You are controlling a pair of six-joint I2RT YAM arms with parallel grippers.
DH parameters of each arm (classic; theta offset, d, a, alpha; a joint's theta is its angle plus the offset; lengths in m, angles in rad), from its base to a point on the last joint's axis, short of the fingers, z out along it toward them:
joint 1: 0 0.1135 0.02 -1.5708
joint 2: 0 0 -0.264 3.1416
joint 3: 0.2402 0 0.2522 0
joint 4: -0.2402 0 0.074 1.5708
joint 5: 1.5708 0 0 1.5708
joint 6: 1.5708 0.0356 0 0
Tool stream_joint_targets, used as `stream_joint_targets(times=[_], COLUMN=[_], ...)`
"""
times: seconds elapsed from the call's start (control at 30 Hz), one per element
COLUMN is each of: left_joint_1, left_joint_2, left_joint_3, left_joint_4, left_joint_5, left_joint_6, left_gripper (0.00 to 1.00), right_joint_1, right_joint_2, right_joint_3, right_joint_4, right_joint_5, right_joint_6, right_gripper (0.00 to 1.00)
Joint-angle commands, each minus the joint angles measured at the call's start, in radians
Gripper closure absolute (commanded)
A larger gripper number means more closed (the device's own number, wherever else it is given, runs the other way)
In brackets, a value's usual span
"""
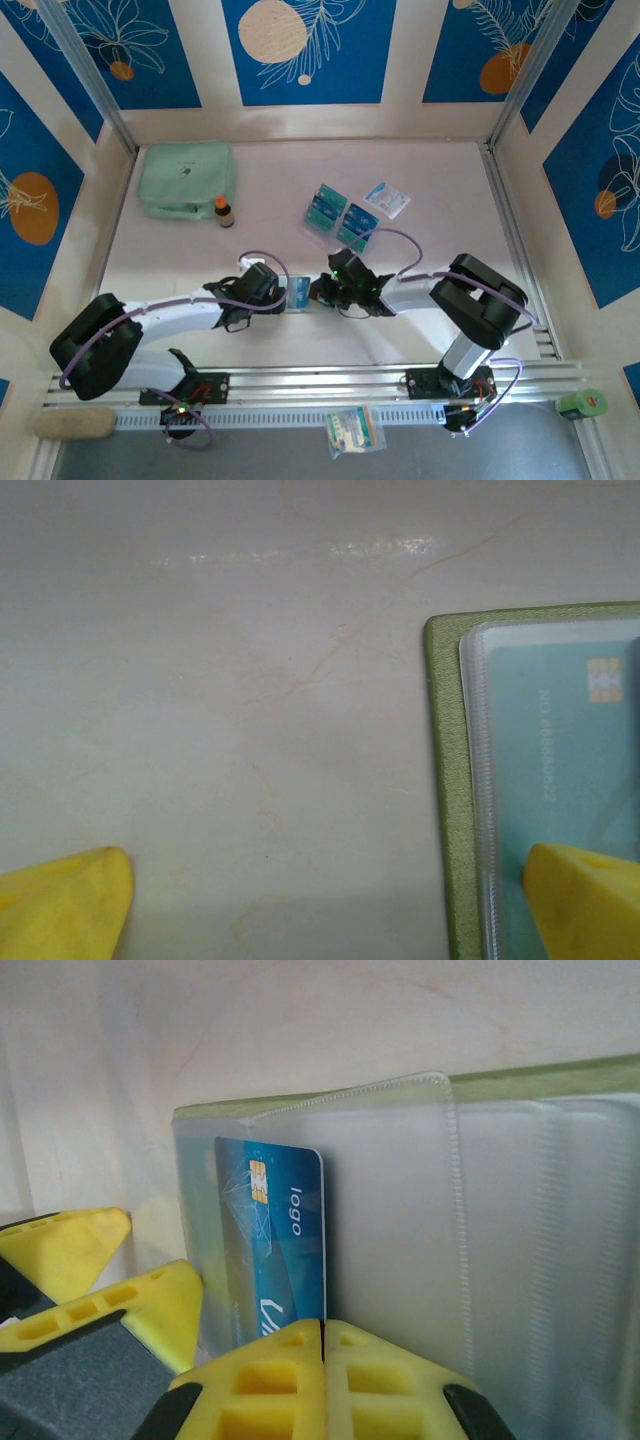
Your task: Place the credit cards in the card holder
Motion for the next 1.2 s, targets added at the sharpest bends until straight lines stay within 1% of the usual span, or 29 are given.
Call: stream_joint_targets(times=[0.0, 0.17, 0.27, 0.33, 0.4, 0.53, 0.7, 0.9, 1.17], left_joint_1=[0.009, 0.011, 0.024, 0.038, 0.05, 0.073, 0.095, 0.108, 0.112], left_joint_2=[-0.016, -0.059, -0.09, -0.101, -0.108, -0.118, -0.124, -0.098, -0.023], left_joint_3=[-0.004, 0.029, 0.041, 0.043, 0.038, 0.012, -0.01, -0.026, -0.021], left_joint_4=[-0.018, -0.053, -0.089, -0.118, -0.14, -0.165, -0.18, -0.158, -0.116], left_joint_5=[0.008, -0.009, -0.026, -0.034, -0.042, -0.05, -0.055, -0.039, -0.007], left_joint_6=[0.003, 0.0, -0.017, -0.036, -0.05, -0.074, -0.096, -0.097, -0.075], left_gripper=[0.0, 0.0, 0.0, 0.0, 0.0, 0.0, 0.0, 0.0, 0.0], right_joint_1=[0.001, 0.003, -0.001, -0.001, -0.003, -0.003, -0.002, 0.003, 0.006], right_joint_2=[0.053, 0.072, 0.039, 0.007, -0.023, -0.045, 0.0, 0.087, 0.147], right_joint_3=[0.05, 0.097, 0.122, 0.143, 0.165, 0.228, 0.32, 0.396, 0.426], right_joint_4=[-0.05, -0.104, -0.183, -0.254, -0.327, -0.437, -0.522, -0.564, -0.581], right_joint_5=[-0.062, -0.107, -0.113, -0.102, -0.087, -0.066, -0.063, -0.058, -0.038], right_joint_6=[-0.039, -0.08, -0.134, -0.176, -0.216, -0.296, -0.375, -0.412, -0.43], right_gripper=[1.0, 1.0, 0.84, 0.76, 0.74, 0.76, 0.83, 0.89, 0.91])
